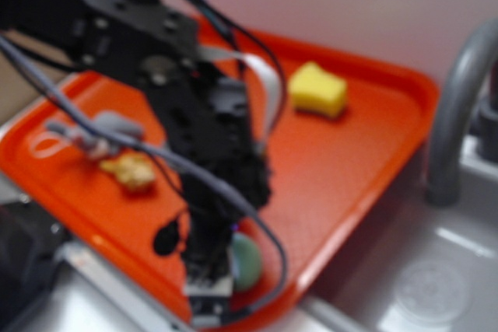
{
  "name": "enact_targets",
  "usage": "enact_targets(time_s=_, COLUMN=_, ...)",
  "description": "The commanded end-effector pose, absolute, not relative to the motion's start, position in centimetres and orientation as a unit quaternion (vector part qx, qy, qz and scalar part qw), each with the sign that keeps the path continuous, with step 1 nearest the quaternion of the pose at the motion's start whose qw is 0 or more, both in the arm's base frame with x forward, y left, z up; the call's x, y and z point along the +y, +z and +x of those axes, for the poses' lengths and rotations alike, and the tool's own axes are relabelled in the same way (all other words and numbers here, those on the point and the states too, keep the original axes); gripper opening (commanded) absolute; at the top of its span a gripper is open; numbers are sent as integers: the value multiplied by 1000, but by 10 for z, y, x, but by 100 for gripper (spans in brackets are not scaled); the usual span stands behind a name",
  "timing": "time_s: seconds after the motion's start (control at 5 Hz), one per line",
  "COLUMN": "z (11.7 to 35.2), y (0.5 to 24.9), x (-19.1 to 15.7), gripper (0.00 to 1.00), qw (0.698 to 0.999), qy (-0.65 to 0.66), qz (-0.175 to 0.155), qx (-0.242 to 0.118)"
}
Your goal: Grab the green ball.
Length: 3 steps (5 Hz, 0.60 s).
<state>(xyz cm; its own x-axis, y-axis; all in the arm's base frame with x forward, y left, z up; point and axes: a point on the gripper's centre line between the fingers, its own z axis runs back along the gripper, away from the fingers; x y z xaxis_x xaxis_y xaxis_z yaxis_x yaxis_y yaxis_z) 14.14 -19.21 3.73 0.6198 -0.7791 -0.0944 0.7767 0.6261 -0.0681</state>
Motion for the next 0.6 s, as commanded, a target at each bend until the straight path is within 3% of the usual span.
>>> enact_targets(time_s=0.0, z=130, y=45, x=-194, gripper=0, qw=891, qy=-450, qz=-44, qx=51)
enact_targets(time_s=0.4, z=134, y=47, x=-192, gripper=0, qw=893, qy=-445, qz=-47, qx=51)
